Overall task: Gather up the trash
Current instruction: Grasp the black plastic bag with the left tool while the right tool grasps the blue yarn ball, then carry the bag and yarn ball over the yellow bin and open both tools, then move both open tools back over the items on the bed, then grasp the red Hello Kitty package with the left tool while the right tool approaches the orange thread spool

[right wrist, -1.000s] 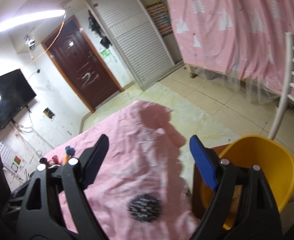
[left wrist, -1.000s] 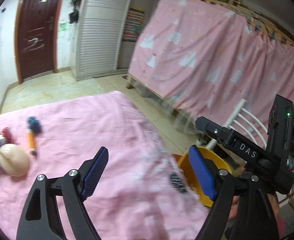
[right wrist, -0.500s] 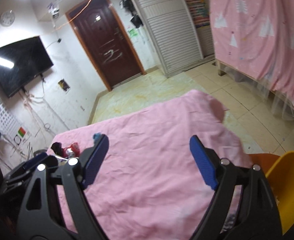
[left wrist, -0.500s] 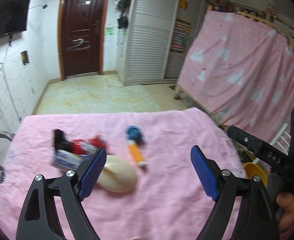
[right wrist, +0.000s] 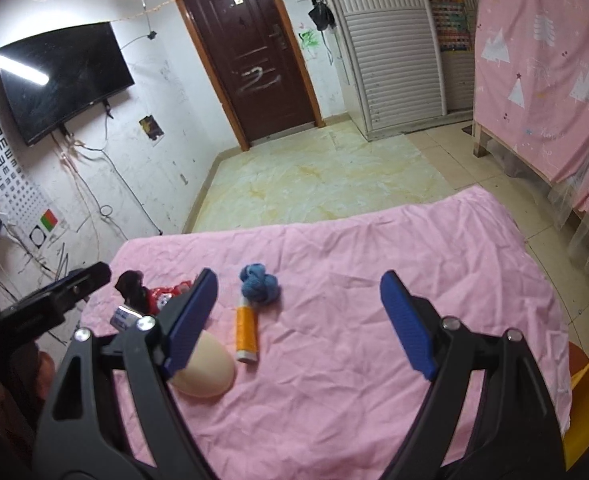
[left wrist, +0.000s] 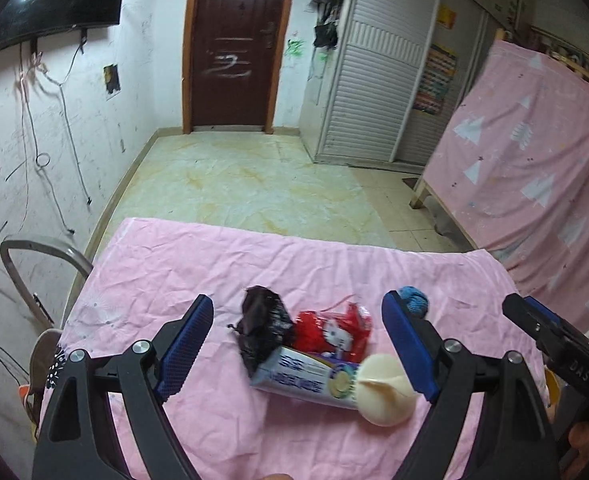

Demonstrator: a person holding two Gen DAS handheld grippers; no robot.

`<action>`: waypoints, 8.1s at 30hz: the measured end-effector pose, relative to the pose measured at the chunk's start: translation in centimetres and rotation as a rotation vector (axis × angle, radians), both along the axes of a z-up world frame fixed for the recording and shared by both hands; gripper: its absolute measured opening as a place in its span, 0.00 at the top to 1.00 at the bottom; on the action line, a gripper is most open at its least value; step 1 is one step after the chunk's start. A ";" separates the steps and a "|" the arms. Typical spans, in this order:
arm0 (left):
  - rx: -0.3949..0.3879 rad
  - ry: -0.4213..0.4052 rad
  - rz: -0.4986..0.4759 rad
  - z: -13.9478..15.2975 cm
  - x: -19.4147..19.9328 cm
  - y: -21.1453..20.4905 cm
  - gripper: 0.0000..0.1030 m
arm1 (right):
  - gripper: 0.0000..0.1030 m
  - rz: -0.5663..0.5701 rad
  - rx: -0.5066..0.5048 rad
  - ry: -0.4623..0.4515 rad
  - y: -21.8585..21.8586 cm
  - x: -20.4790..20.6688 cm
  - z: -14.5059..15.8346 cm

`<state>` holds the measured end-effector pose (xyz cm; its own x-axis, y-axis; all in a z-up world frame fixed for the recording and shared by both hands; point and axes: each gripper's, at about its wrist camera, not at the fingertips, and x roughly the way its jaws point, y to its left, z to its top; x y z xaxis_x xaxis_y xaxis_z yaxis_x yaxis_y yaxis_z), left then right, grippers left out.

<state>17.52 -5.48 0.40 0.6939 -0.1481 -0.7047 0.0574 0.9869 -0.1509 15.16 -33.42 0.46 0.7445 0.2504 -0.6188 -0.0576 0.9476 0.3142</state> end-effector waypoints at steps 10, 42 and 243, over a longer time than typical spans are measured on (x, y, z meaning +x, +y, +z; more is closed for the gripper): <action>-0.059 0.163 0.095 -4.6 4.1 2.8 0.55 | 0.21 0.067 -0.072 0.064 3.8 4.6 -1.2; -0.141 0.026 0.156 -2.2 2.2 6.4 0.99 | 0.73 0.118 -0.119 0.062 6.8 7.1 -3.8; -0.044 0.053 -0.077 -0.5 -0.4 -4.4 0.72 | 0.84 0.075 -0.184 0.026 4.3 -1.5 -1.0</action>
